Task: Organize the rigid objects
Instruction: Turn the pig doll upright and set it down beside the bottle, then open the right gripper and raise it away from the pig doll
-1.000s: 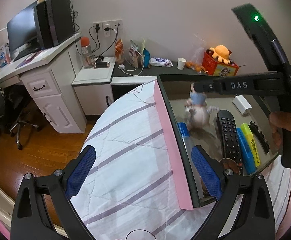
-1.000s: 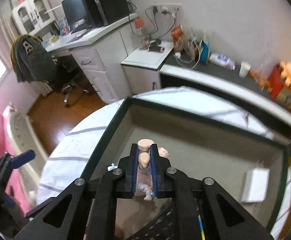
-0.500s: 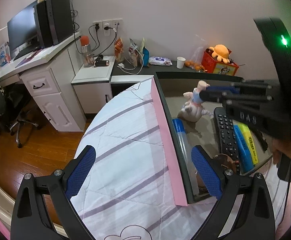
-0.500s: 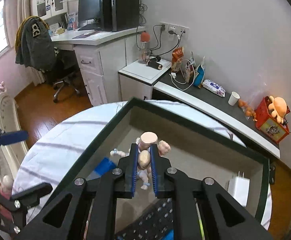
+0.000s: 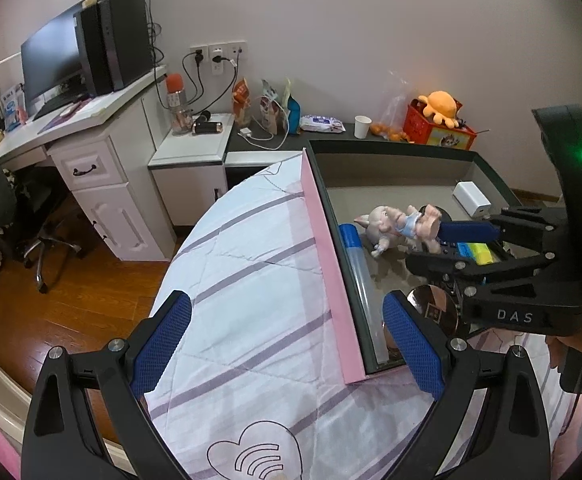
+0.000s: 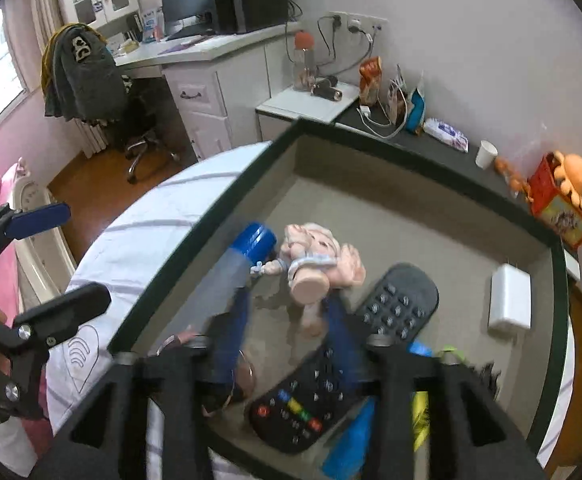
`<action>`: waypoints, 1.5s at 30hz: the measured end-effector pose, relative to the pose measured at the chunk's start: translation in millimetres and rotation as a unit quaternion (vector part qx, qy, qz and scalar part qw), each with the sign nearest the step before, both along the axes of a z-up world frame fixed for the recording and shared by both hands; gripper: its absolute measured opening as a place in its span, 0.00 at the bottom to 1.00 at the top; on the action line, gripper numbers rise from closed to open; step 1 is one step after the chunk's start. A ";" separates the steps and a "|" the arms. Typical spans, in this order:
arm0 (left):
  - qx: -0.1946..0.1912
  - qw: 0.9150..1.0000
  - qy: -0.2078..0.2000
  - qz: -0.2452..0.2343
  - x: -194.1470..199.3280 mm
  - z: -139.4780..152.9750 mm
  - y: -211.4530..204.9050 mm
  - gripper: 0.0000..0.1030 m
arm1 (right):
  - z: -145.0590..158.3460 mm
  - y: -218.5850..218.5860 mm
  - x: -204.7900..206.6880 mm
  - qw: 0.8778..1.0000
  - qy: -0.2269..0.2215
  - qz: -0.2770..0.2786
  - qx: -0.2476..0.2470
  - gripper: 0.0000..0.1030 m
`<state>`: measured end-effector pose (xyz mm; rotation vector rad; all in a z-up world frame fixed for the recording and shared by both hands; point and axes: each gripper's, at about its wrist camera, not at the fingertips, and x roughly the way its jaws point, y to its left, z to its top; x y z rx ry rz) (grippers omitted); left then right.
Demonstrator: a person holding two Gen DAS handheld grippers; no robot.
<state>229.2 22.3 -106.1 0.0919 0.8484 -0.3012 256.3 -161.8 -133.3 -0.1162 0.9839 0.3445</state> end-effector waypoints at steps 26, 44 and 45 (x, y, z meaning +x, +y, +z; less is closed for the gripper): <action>0.015 1.000 0.009 0.009 1.7 -7.0 -8.2 0.95 | -5.7 -9.1 5.4 0.998 0.013 0.001 -0.064 0.59; 0.004 1.000 -0.004 0.005 -19.7 15.9 -32.3 0.98 | 35.7 -54.3 -29.9 0.998 -0.013 -0.048 0.033 0.81; 0.001 1.000 -0.004 0.004 -22.1 18.6 -35.4 0.98 | 41.9 -63.5 -37.0 0.997 -0.013 -0.059 0.047 0.81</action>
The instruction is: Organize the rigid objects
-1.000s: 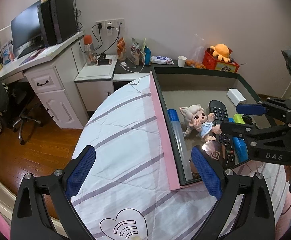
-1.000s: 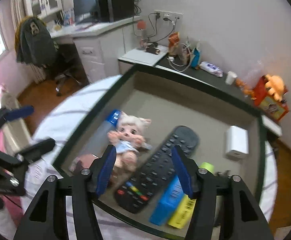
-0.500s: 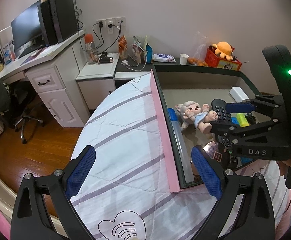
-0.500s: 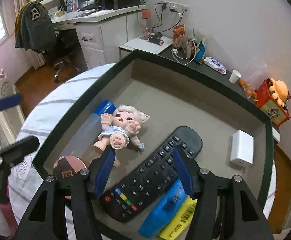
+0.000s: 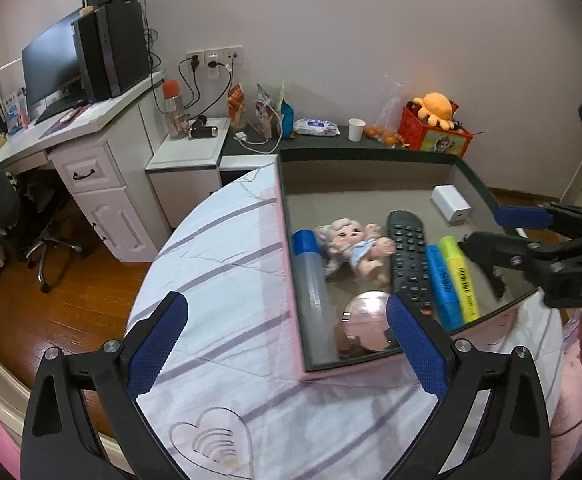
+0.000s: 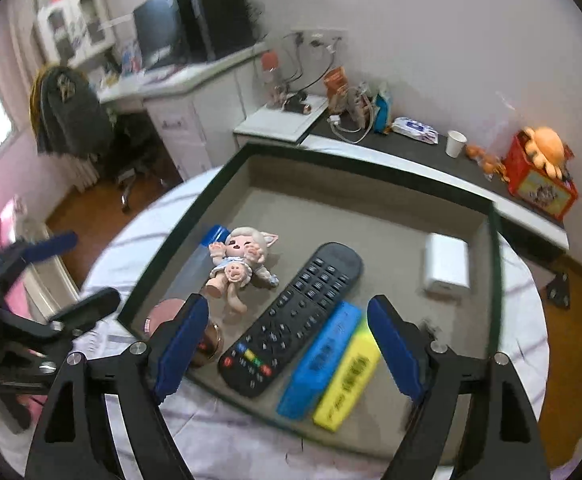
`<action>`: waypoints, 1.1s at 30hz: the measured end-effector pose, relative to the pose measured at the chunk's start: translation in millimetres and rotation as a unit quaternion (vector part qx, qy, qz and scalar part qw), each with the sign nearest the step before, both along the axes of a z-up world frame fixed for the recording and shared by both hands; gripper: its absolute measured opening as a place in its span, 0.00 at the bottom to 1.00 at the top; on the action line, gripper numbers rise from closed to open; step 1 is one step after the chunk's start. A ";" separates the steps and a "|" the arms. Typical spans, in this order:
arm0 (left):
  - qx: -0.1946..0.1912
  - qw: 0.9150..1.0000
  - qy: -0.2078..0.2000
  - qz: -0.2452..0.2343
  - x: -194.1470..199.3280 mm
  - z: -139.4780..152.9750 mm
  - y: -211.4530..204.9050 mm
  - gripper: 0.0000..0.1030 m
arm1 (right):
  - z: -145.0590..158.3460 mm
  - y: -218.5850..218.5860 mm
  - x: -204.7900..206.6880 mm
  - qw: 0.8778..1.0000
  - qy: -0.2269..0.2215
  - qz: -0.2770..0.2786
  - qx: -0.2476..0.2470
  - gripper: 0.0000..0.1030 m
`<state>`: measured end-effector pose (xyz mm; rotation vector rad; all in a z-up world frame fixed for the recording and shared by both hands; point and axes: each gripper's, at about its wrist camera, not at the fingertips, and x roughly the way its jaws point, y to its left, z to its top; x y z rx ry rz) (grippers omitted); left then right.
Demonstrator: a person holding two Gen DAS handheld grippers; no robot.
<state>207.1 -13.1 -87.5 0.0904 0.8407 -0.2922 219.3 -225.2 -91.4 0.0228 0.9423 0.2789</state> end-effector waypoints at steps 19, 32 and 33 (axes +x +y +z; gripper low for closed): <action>0.011 0.997 -0.063 0.034 -40.0 48.8 -64.6 1.00 | 25.4 -46.3 -44.6 1.000 0.015 -0.024 -0.004 1.00; 0.042 0.995 -0.073 0.051 -33.9 57.0 -76.7 1.00 | 37.3 -52.5 -46.9 0.999 0.006 -0.045 -0.021 1.00; 0.042 0.995 -0.073 0.051 -32.7 57.0 -77.1 1.00 | 37.1 -52.7 -46.3 0.999 0.007 -0.046 -0.020 1.00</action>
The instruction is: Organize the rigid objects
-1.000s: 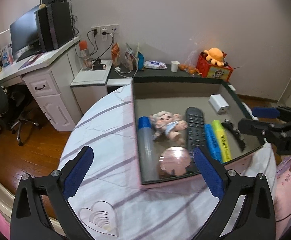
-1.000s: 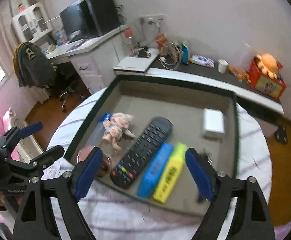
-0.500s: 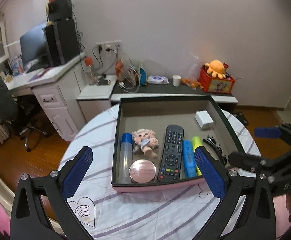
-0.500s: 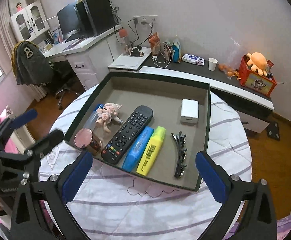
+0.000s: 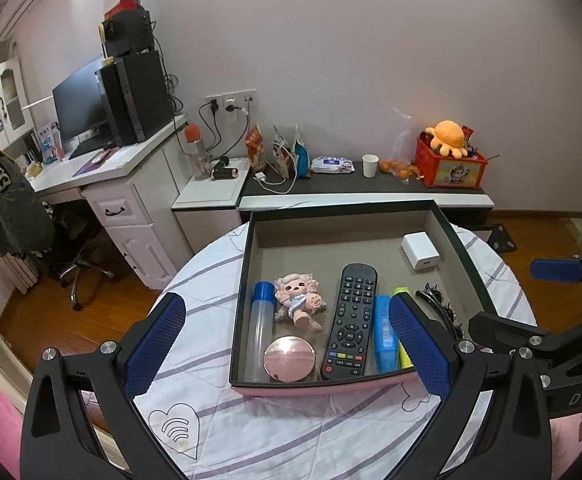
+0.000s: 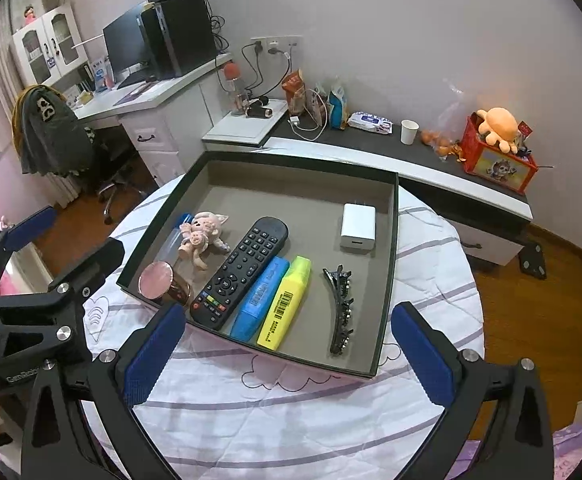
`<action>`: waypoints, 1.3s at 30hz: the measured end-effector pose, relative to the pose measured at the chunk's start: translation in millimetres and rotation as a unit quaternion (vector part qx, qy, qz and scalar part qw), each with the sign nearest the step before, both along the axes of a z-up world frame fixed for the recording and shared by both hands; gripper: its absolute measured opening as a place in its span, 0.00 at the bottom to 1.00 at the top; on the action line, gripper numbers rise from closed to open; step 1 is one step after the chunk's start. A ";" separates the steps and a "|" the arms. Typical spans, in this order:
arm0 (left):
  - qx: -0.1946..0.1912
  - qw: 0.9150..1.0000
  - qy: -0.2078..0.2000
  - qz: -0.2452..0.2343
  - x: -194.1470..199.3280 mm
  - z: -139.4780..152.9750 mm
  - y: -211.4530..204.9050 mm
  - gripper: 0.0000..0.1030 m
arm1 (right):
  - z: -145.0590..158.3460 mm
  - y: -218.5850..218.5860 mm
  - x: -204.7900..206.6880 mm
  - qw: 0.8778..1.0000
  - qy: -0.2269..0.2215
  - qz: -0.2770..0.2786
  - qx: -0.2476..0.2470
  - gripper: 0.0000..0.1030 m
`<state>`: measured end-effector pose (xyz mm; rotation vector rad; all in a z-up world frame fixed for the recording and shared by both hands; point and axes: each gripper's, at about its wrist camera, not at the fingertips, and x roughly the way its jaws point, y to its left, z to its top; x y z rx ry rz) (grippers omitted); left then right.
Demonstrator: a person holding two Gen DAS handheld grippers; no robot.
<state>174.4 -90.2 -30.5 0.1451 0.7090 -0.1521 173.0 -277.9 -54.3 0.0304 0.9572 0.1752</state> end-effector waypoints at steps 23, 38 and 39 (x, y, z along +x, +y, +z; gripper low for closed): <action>-0.023 0.997 -0.079 -0.001 -60.5 43.9 8.7 1.00 | 43.5 7.0 -60.7 0.992 -0.116 -0.037 -0.014 1.00; -0.034 0.988 -0.153 0.003 -161.7 78.4 37.1 1.00 | 79.3 31.0 -164.4 0.976 -0.207 -0.063 -0.012 1.00; -0.035 0.987 -0.156 0.004 -166.3 80.0 38.5 1.00 | 80.3 32.3 -168.2 0.976 -0.210 -0.063 -0.012 1.00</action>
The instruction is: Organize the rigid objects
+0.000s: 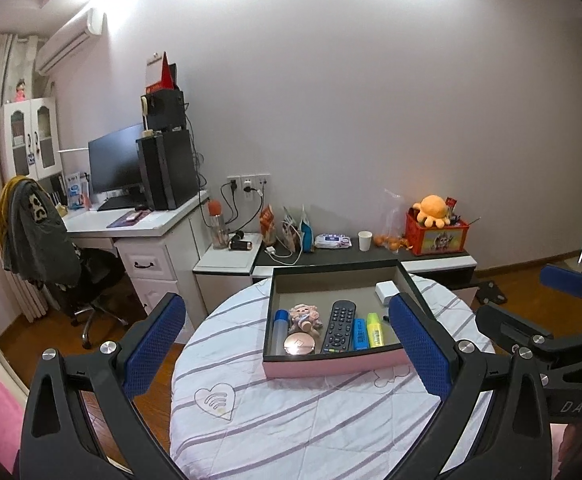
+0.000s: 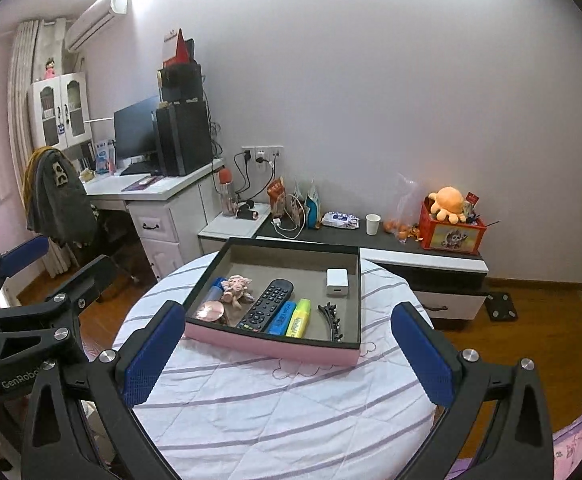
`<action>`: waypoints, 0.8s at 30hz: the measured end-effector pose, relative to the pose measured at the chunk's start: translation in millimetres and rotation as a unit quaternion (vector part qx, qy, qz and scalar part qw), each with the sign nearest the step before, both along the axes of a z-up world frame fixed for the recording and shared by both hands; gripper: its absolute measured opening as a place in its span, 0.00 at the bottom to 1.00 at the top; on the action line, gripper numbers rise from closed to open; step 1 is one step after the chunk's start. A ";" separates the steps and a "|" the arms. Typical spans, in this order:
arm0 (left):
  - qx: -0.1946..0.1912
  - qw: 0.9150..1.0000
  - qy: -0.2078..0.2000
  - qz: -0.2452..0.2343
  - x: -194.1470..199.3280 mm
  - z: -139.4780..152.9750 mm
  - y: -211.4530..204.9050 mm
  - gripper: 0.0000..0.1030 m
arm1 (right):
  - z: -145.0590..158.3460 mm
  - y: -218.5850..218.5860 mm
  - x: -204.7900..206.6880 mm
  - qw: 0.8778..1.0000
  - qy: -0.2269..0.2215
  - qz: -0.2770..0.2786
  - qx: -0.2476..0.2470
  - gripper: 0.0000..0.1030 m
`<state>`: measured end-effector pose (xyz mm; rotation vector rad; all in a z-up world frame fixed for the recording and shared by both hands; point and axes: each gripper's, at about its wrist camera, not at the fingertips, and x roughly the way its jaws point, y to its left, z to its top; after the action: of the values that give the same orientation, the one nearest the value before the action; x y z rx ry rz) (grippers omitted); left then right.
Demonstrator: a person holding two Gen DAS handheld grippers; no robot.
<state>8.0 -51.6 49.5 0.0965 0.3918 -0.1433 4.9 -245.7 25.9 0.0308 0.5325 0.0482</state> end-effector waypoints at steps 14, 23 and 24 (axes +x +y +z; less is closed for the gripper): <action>0.001 1.000 -0.025 -0.014 -36.7 9.8 4.2 1.00 | 9.0 8.0 -45.9 1.000 -0.022 -0.013 -0.004 1.00; -0.002 0.998 -0.052 -0.037 -44.7 11.1 -1.9 1.00 | 12.7 3.1 -57.3 0.999 -0.028 -0.026 -0.012 1.00; -0.003 0.998 -0.055 -0.039 -46.0 11.5 -2.8 0.99 | 12.4 2.3 -57.9 0.999 -0.028 -0.029 -0.013 1.00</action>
<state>-38.0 -54.5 61.0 0.1129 0.2782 -0.2150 -53.0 -243.4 38.3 0.0197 0.4755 -0.0146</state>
